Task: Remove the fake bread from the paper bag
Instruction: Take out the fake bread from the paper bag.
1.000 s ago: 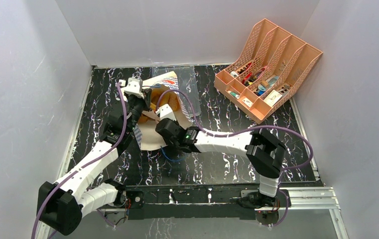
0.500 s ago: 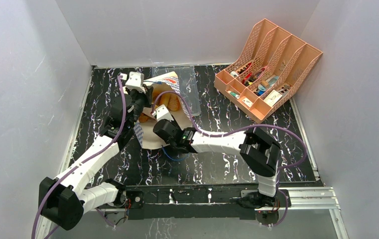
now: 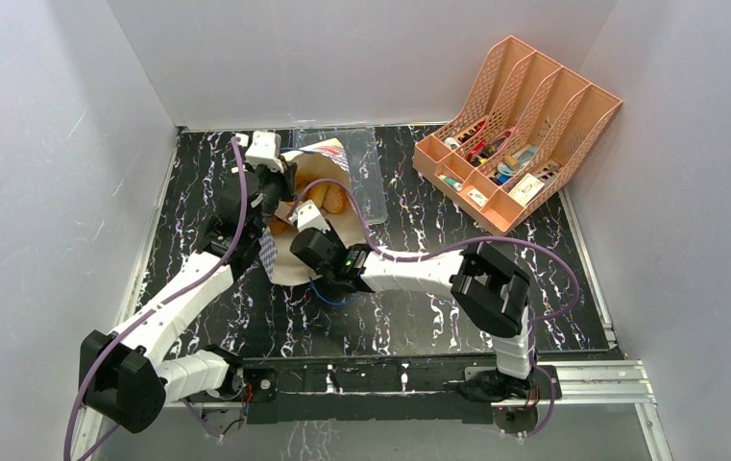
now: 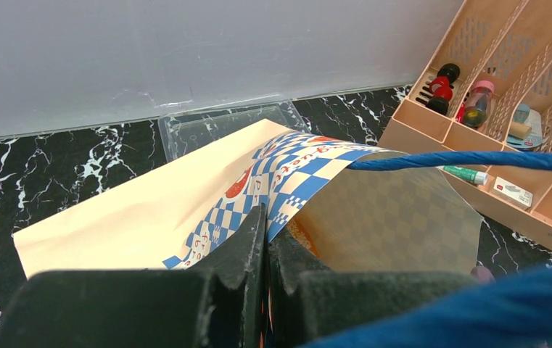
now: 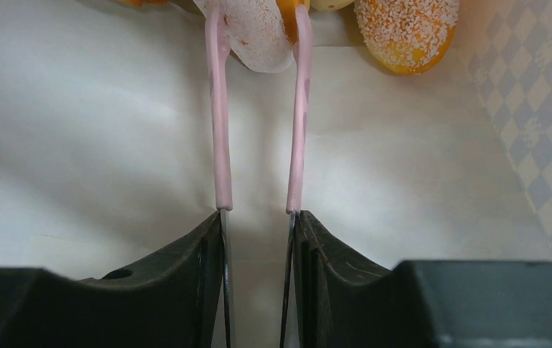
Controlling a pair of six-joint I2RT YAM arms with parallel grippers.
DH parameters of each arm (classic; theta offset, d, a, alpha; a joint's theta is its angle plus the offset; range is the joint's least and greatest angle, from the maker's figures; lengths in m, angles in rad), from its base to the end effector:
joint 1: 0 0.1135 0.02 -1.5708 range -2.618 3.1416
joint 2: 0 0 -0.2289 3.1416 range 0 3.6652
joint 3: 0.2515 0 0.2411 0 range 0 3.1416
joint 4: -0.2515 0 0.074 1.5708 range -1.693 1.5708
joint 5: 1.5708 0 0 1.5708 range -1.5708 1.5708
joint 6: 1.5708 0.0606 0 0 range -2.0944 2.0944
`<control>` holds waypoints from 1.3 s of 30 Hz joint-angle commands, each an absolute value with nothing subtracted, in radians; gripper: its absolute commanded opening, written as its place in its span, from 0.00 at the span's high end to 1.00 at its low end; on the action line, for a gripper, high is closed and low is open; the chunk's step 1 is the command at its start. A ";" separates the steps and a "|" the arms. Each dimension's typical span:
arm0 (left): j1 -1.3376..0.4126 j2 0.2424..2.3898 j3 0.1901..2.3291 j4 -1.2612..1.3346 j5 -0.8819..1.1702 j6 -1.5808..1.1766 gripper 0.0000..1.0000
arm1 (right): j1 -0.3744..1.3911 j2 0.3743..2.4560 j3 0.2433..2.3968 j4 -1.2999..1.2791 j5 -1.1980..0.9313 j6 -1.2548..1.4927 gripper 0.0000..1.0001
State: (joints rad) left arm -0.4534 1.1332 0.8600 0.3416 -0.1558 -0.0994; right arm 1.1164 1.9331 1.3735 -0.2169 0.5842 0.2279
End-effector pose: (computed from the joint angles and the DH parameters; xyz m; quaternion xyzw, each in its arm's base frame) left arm 0.2716 -0.1219 0.3247 0.0638 0.6798 -0.1477 0.7155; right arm 0.2143 0.3625 0.1671 -0.2790 0.8453 0.0228 0.4552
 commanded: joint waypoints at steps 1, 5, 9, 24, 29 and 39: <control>-0.466 1.149 0.919 0.320 -0.132 -0.136 1.00 | 1.123 1.925 1.432 -0.187 0.585 0.172 0.65; -0.468 1.164 0.930 0.322 -0.134 -0.138 1.00 | 1.123 1.910 1.420 -0.183 0.574 0.161 0.65; -0.468 1.173 0.937 0.319 -0.140 -0.140 1.00 | 1.127 1.907 1.417 -0.193 0.564 0.158 0.65; -0.468 1.184 0.957 0.310 -0.129 -0.154 1.00 | 1.132 1.933 1.440 -0.195 0.590 0.123 0.64; -0.468 1.189 0.959 0.310 -0.120 -0.158 1.00 | 1.132 1.956 1.468 -0.198 0.593 0.105 0.64; -0.470 1.188 0.959 0.309 -0.099 -0.172 1.00 | 1.131 2.027 1.537 -0.195 0.655 0.064 0.62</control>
State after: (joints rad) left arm -0.4534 1.1904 0.9222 0.3065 -0.1616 -0.1345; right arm 1.1194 2.0026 1.4609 -0.2348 0.6121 0.1364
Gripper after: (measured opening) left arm 0.008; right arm 0.375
